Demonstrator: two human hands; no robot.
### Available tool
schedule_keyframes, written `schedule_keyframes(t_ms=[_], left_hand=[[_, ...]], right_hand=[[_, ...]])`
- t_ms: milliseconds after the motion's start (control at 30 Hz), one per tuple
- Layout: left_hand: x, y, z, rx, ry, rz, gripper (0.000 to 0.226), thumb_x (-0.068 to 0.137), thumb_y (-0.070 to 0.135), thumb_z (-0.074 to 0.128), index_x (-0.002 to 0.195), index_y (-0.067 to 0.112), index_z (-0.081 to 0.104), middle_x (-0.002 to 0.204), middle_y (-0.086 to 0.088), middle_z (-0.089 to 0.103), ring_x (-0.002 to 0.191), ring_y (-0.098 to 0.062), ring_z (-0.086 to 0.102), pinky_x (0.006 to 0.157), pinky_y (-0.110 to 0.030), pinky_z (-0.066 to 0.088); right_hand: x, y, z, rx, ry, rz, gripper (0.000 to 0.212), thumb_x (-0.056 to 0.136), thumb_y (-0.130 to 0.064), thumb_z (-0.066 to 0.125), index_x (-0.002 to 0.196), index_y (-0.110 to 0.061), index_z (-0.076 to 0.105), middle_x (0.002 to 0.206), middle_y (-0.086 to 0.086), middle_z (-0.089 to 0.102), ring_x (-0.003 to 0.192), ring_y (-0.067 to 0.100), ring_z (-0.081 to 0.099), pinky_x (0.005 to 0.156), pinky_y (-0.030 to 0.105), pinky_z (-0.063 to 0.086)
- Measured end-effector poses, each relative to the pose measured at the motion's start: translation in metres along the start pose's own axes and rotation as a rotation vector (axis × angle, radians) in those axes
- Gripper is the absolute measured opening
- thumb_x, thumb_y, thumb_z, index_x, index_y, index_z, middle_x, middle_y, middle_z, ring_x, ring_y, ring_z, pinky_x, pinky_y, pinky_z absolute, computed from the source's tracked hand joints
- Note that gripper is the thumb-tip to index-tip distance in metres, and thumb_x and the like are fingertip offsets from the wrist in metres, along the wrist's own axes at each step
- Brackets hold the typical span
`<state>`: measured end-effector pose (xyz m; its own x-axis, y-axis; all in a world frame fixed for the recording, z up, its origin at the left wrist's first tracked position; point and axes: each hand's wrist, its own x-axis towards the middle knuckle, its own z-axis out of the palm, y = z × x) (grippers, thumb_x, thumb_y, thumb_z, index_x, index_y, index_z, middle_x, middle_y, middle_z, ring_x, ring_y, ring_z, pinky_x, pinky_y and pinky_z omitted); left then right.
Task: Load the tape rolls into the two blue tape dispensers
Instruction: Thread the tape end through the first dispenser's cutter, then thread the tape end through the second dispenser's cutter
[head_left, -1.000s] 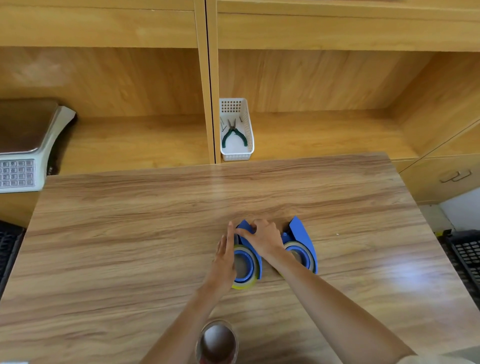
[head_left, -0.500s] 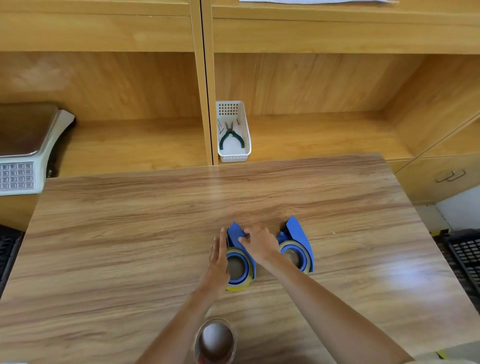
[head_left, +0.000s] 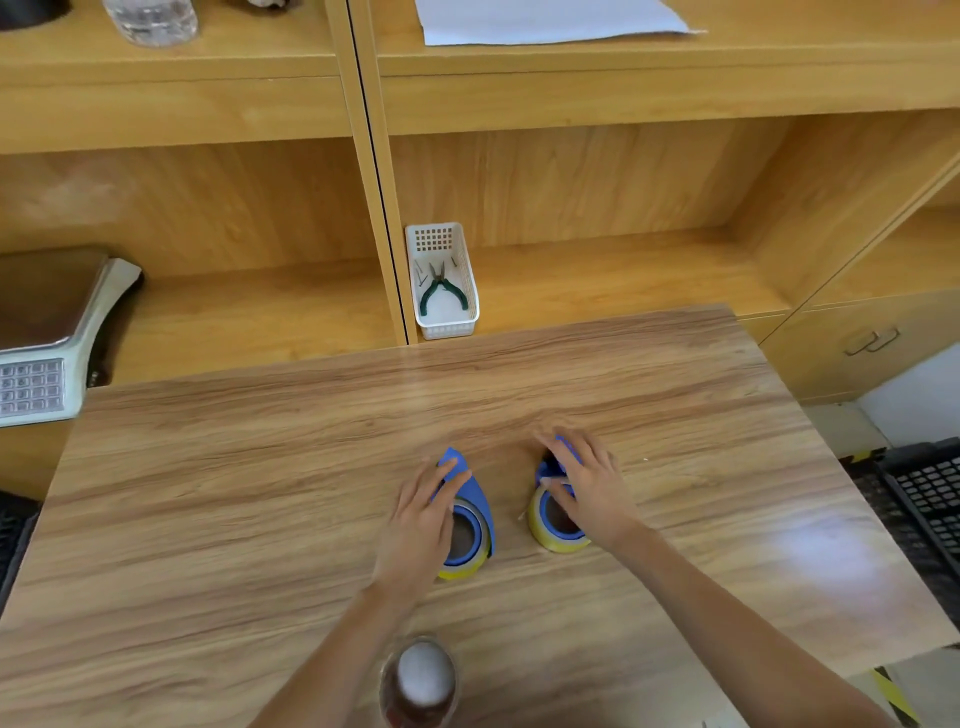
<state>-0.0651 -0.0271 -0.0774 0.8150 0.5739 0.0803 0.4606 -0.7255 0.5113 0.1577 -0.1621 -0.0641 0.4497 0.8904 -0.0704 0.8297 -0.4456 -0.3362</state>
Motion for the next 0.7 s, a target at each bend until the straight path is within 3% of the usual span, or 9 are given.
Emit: schedule_keyframes(t_ms=[167, 300, 467, 600, 700], left_hand=[[0.003, 0.018, 0.001, -0.004, 0.031, 0.089, 0.041, 0.093, 0.017, 0.036, 0.123, 0.024, 0.063, 0.129, 0.009, 0.061, 0.133, -0.016, 0.037, 0.107, -0.038, 0.034], [-0.001, 0.026, 0.008, -0.014, -0.015, 0.085, 0.042, 0.092, 0.017, 0.035, 0.121, 0.026, 0.064, 0.127, 0.012, 0.062, 0.133, -0.015, 0.038, 0.108, -0.041, 0.038], [-0.009, 0.025, 0.012, 0.0, -0.064, 0.032, 0.045, 0.092, 0.024, 0.03, 0.122, 0.03, 0.062, 0.128, 0.015, 0.061, 0.136, -0.013, 0.035, 0.112, -0.035, 0.029], [-0.012, 0.025, 0.012, 0.007, -0.086, 0.013, 0.047, 0.091, 0.027, 0.027, 0.124, 0.032, 0.061, 0.128, 0.018, 0.059, 0.137, -0.011, 0.034, 0.112, -0.033, 0.032], [-0.013, 0.024, 0.013, -0.004, -0.095, -0.005, 0.048, 0.091, 0.027, 0.026, 0.124, 0.033, 0.06, 0.128, 0.019, 0.059, 0.138, -0.01, 0.033, 0.112, -0.033, 0.033]], right_hand=[[-0.029, 0.012, 0.008, -0.03, -0.162, 0.153, 0.091, 0.083, -0.069, 0.055, 0.151, -0.051, -0.002, 0.166, -0.004, -0.011, 0.151, 0.036, -0.011, 0.12, 0.055, 0.009], [-0.039, 0.007, 0.025, -0.016, -0.247, 0.164, 0.112, 0.067, -0.076, 0.064, 0.149, -0.054, -0.01, 0.161, -0.01, -0.028, 0.148, 0.041, -0.019, 0.117, 0.058, 0.017], [-0.038, 0.002, 0.04, -0.032, -0.227, 0.183, 0.111, 0.077, -0.052, 0.073, 0.149, -0.053, -0.011, 0.158, -0.008, -0.036, 0.147, 0.047, -0.013, 0.115, 0.055, 0.03], [-0.037, 0.009, 0.051, 0.027, -0.116, 0.12, 0.102, 0.072, -0.043, 0.077, 0.153, -0.045, 0.014, 0.159, -0.005, -0.025, 0.138, 0.05, 0.02, 0.109, 0.053, 0.037], [-0.037, 0.011, 0.053, 0.097, -0.061, 0.121, 0.094, 0.068, -0.037, 0.074, 0.149, -0.041, 0.029, 0.161, -0.006, -0.013, 0.132, 0.045, 0.029, 0.103, 0.051, 0.043]])
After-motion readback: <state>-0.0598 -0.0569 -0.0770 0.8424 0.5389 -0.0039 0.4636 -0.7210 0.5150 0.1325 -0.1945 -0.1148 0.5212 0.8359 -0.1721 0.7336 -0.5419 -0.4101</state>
